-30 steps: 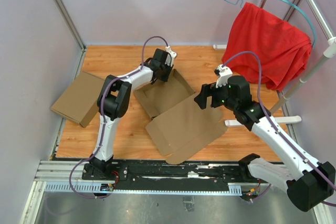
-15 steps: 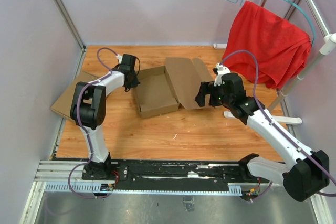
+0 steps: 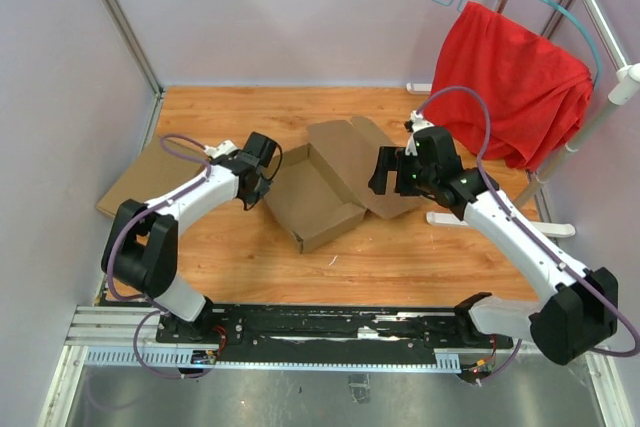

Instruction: Fold the paper box

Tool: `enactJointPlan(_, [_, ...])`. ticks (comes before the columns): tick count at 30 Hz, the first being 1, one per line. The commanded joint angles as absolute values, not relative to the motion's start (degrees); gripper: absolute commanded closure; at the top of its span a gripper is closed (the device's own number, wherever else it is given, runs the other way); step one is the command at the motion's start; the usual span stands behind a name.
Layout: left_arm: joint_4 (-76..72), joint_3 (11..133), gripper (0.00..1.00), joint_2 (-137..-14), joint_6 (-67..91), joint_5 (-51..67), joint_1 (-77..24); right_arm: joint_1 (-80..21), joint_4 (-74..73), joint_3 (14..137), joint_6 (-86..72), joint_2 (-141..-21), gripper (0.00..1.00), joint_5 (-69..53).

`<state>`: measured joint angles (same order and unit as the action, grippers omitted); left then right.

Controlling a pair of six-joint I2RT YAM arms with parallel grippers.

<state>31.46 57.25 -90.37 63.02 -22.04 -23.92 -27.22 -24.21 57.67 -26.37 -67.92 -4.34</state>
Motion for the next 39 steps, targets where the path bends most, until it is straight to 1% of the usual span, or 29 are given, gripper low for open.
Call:
enactJointPlan(1, [44.38,64.42,0.89,-89.29,75.81,-34.64,-23.75,-26.78,-27.63,59.28,-30.52,-72.50,0.02,-6.49])
enactJointPlan(3, [49.52,67.42,0.89,-91.01,78.20,-35.98,-24.80,-27.66,-27.25,59.36,-34.56,-75.32,0.02,-5.80])
enactJointPlan(5, [50.63,67.55,0.89,-91.62,80.44,-37.67,-27.65,-28.71,-29.05,60.74,-38.78,-77.63,0.02,-3.16])
enactJointPlan(10, [46.91,63.16,0.88,-92.96,86.17,-35.93,-31.80,-33.96,-29.24,61.97,-45.60,-77.93,0.02,2.09])
enactJointPlan(13, [46.91,61.76,0.86,-92.85,89.46,-36.25,-32.78,-35.10,-27.79,61.49,-46.75,-78.67,0.02,1.56])
enactJointPlan(18, [44.56,55.24,0.85,-87.26,94.94,-36.56,-36.03,-35.10,-27.20,62.92,-47.56,-81.95,0.02,0.87])
enactJointPlan(20, [43.33,51.16,0.85,-83.24,99.53,-38.09,-38.01,-35.45,-28.99,64.56,-48.33,-84.32,0.02,0.08])
enactJointPlan(23, [39.58,46.94,0.87,-79.18,101.58,-39.57,-39.03,-37.50,-32.20,65.90,-48.50,-86.12,0.02,1.23])
enactJointPlan(26, [42.65,48.29,0.88,-80.55,103.79,-40.69,-39.02,-41.03,-33.13,65.00,-49.42,-85.93,0.00,3.27])
enactJointPlan(29, [44.97,50.72,0.88,-83.16,103.97,-40.34,-39.16,-42.33,-32.52,62.66,-51.36,-86.06,0.02,3.73])
enactJointPlan(33, [43.56,50.41,0.88,-84.10,104.47,-40.24,-40.66,-42.49,-30.75,60.87,-52.13,-87.77,0.09,1.32])
enactJointPlan(37, [41.74,49.76,0.88,-84.37,104.28,-40.42,-41.63,-43.03,-26.17,59.50,-50.71,-90.27,0.28,-1.75])
enactJointPlan(39, [41.40,49.66,0.88,-84.46,104.33,-40.79,-42.10,-43.00,-23.73,58.82,-50.04,-92.03,0.41,-2.50])
